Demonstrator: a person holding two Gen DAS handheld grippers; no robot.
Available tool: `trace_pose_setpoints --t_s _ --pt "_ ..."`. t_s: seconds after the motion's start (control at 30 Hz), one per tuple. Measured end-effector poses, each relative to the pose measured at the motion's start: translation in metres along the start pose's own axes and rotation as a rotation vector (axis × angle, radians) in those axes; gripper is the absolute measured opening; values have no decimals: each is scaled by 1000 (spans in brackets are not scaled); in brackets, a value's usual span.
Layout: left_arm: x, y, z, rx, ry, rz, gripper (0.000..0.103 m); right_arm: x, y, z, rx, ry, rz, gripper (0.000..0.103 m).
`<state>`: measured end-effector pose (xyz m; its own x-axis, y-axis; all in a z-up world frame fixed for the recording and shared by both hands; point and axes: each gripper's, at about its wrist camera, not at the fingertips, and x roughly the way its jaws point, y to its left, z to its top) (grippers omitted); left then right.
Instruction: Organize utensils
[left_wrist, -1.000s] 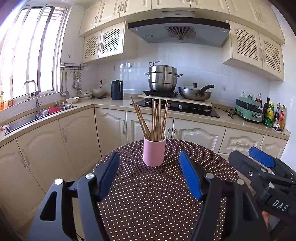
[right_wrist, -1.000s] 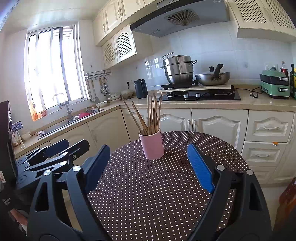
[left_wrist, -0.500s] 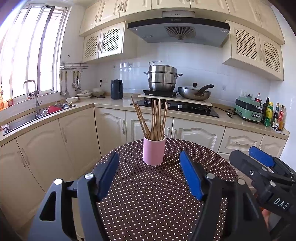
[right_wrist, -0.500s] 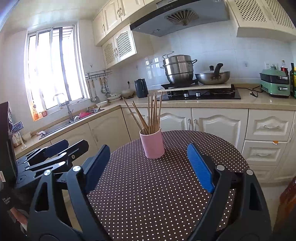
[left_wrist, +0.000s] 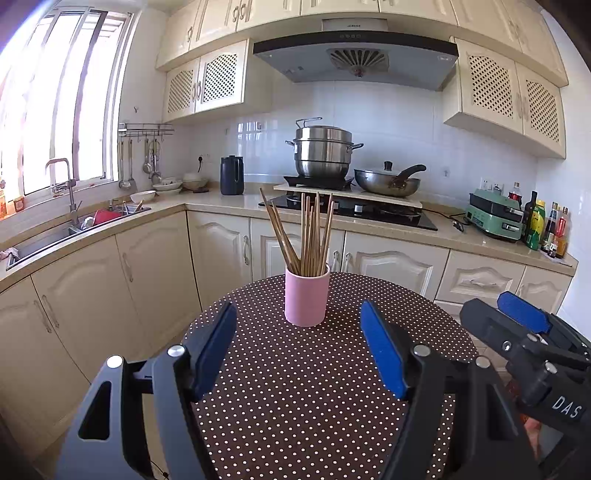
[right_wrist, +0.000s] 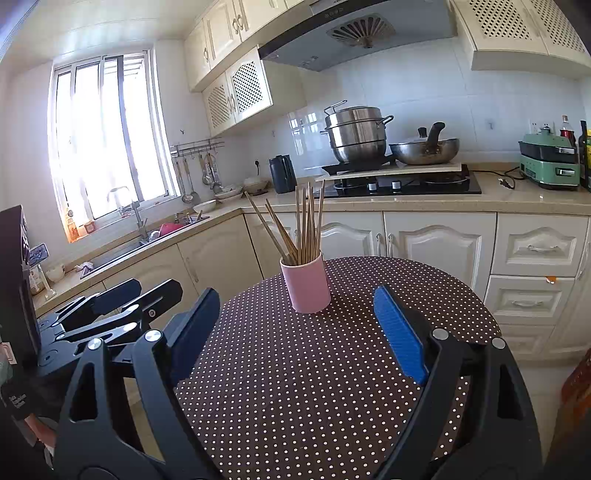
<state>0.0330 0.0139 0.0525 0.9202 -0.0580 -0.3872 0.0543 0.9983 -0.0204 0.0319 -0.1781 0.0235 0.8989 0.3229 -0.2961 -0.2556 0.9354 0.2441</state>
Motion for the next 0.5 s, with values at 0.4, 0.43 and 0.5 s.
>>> trace_pose_setpoints --t_s 0.4,0.43,0.5 --pt "4 -3 1 -2 21 -6 69 2 0 -1 15 13 0 84" --pt "5 -4 1 -1 23 -7 69 3 0 -1 16 14 -1 84" --pt "6 -4 1 -1 26 -6 69 3 -1 -1 18 16 -1 84"
